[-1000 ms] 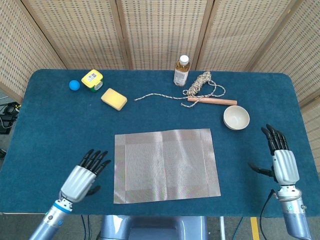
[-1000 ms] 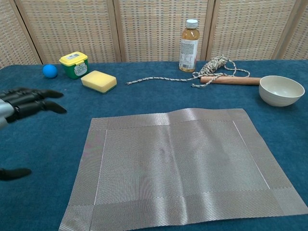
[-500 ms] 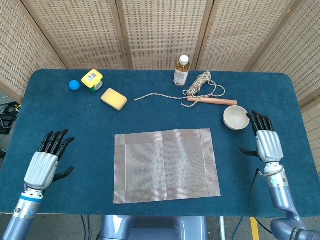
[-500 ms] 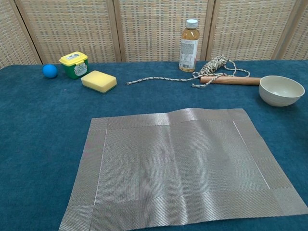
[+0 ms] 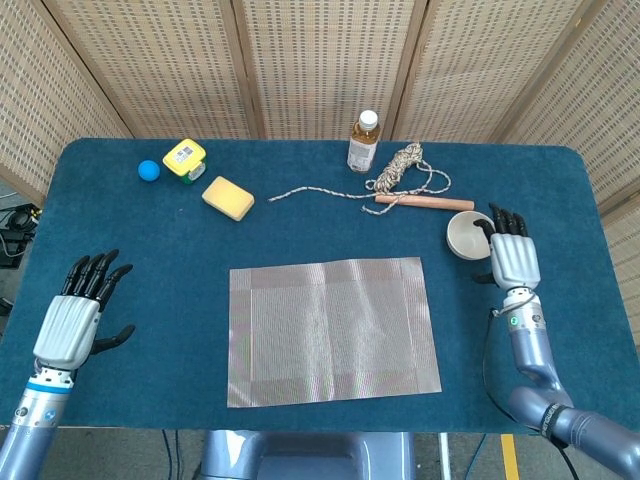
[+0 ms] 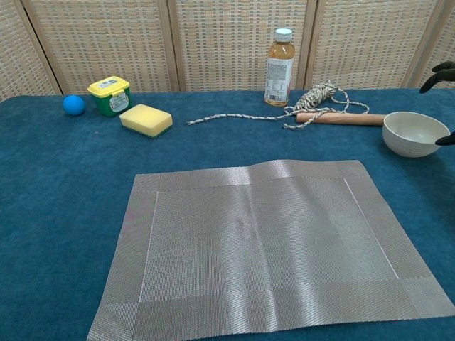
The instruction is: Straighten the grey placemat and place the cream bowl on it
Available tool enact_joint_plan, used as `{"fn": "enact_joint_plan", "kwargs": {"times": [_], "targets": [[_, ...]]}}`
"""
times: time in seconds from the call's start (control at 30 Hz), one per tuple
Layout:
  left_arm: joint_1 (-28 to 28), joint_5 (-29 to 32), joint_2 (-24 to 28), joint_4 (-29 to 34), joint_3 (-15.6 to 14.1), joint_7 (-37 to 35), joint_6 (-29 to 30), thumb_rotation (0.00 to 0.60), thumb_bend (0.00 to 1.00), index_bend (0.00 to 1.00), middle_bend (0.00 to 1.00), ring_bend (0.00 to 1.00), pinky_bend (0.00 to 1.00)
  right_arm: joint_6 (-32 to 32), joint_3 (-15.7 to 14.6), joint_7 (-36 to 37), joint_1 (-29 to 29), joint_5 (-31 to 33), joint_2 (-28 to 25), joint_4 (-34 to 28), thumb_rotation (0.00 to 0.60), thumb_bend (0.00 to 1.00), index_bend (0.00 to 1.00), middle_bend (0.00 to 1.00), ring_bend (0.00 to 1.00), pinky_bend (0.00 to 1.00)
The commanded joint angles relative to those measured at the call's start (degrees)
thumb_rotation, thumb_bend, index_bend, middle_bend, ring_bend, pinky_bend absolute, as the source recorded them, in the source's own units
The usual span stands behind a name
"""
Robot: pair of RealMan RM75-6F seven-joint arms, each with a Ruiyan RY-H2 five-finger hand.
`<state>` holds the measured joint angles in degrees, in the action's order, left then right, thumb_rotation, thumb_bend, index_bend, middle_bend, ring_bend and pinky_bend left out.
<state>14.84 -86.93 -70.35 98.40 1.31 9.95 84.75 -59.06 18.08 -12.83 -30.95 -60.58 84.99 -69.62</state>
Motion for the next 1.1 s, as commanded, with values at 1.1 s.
{"fn": "enact_joint_plan", "kwargs": {"times": [1.1], "targets": [[0.24,1.02,-1.41,-1.47,1.31,0.23,-3.81,0.6,0.18,0.13,0.0,0.0,0.0,11.27,-0.57,12.47,-7.9,-0.91,19.15,37.6,0.6,0.28,0.61,0.21,0.0,0.12]]}}
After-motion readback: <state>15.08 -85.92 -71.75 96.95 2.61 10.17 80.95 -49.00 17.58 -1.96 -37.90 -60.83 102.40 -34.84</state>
